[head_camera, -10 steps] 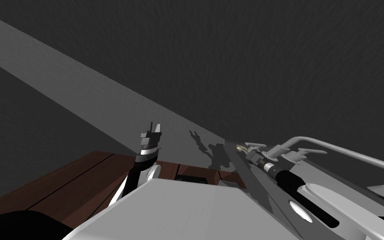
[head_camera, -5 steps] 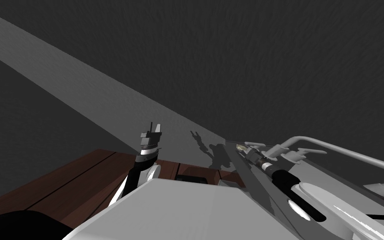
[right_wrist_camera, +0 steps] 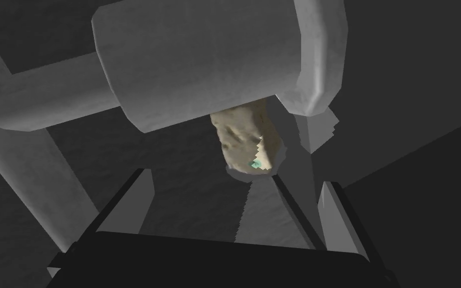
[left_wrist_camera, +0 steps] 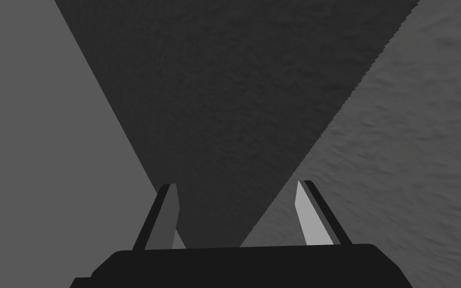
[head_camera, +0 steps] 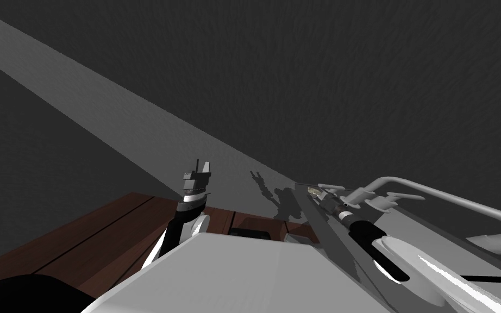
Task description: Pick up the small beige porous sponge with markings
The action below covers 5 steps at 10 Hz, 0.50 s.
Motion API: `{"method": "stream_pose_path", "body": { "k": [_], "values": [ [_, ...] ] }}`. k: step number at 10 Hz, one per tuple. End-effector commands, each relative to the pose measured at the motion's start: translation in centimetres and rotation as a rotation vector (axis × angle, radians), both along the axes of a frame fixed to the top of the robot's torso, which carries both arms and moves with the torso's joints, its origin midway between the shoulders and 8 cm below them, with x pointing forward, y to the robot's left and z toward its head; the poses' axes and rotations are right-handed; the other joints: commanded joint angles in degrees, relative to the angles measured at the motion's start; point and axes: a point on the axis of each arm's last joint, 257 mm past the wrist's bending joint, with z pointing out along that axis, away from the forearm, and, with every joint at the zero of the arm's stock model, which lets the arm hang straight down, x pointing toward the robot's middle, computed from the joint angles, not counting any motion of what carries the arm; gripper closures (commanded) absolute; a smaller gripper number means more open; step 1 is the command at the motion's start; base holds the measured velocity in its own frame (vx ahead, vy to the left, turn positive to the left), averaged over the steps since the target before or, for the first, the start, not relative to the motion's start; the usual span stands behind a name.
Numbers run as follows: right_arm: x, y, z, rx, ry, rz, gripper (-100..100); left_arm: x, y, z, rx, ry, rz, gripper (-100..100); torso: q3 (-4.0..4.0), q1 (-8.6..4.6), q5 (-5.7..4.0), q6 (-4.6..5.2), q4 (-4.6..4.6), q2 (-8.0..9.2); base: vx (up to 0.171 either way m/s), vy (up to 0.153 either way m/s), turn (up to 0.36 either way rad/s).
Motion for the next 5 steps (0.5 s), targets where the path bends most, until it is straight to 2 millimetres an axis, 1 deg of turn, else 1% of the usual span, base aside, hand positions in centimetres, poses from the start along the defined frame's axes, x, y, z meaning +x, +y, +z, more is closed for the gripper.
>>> {"method": "stream_pose_path", "body": {
  "k": [1, 5],
  "values": [
    [0.16, -0.24, 0.01, -0.045, -0.008, -0.009, -100, 0.00, 0.00, 0.00, 0.000, 0.000, 0.000, 0, 0.00, 0.00, 0.00, 0.00, 0.00, 0.00, -0.026, -0.003, 0.017],
    [0.69, -0.90, 0.11, -0.177, -0.030, -0.036, -100, 0.00, 0.00, 0.00, 0.000, 0.000, 0.000, 0, 0.00, 0.00, 0.00, 0.00, 0.00, -0.01, -0.029, -0.005, 0.024]
  ]
}}
